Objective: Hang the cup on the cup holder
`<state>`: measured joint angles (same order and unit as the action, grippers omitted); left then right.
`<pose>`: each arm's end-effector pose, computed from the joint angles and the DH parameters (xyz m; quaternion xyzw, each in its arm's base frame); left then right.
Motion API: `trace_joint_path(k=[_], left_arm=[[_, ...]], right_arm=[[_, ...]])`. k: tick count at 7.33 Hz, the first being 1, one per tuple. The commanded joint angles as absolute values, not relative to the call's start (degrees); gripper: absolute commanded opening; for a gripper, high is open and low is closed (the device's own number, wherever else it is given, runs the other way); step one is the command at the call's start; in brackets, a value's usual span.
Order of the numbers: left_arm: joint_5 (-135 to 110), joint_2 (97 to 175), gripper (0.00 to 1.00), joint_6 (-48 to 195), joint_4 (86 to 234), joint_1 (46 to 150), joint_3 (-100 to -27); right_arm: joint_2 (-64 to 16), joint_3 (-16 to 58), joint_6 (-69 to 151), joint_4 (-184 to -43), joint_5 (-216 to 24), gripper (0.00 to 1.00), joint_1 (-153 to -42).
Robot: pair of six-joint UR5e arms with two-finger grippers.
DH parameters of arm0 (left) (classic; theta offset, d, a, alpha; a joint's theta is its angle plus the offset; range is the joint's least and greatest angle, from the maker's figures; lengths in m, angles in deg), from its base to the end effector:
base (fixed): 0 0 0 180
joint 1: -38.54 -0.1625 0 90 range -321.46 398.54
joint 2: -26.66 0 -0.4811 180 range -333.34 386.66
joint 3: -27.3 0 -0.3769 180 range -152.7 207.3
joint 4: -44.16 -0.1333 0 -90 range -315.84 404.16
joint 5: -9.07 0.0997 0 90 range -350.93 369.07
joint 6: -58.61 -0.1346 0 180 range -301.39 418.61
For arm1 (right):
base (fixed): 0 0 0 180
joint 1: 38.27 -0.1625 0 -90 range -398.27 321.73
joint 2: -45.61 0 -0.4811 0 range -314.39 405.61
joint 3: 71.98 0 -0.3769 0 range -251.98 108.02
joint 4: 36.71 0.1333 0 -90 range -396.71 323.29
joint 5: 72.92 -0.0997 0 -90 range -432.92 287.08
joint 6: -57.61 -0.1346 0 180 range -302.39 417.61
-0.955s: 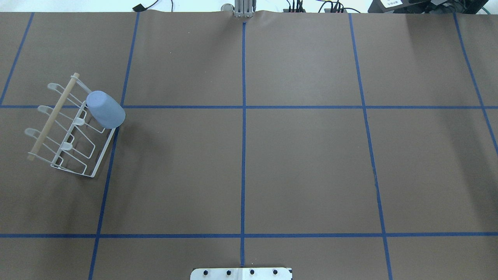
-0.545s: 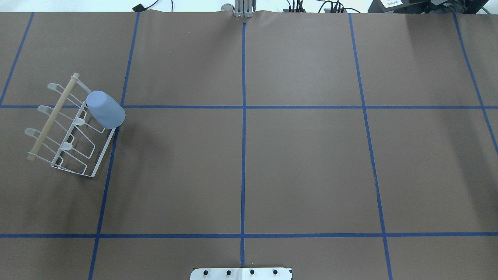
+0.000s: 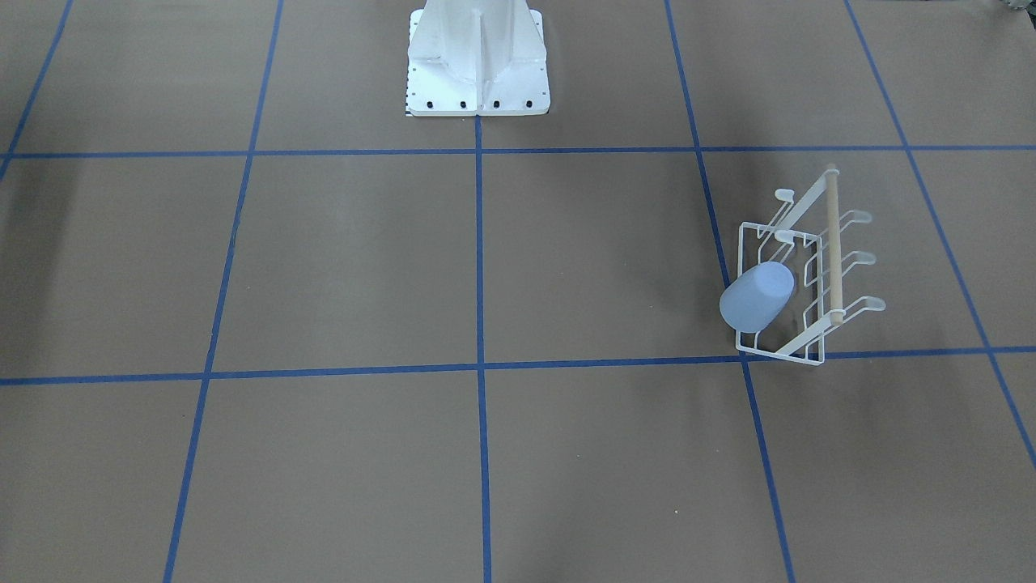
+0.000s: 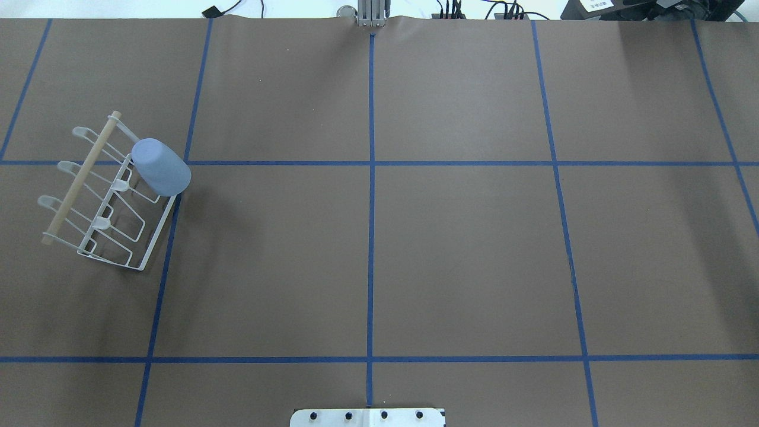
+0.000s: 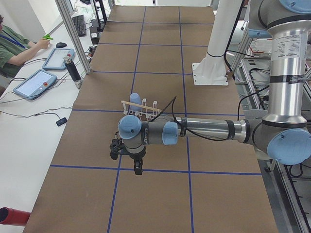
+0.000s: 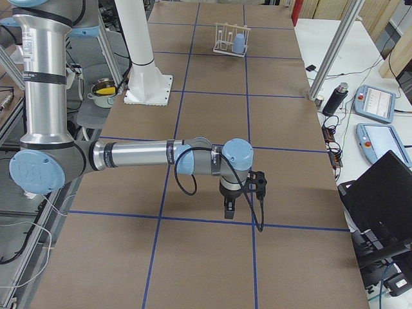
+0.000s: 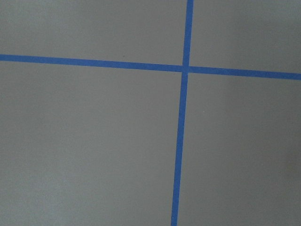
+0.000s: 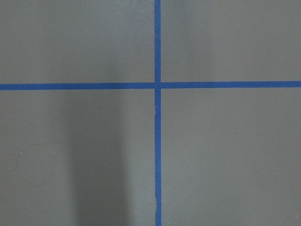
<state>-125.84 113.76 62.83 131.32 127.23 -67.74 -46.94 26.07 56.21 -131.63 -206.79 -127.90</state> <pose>-0.0280 -0.4516 0.7254 -0.0241 0.3812 -0.0258 0.9238 0.0371 -0.4547 0.7030 -0.0011 -0.3736 0.0064 0.9276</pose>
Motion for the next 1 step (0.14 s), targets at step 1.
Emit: trace_joint_path(k=[1], left_arm=[[-125.84,113.76,0.98,62.83,131.35,127.22,-67.71]], right_arm=[[-46.94,25.93,56.21,-131.63,-206.78,1.0,-127.84]])
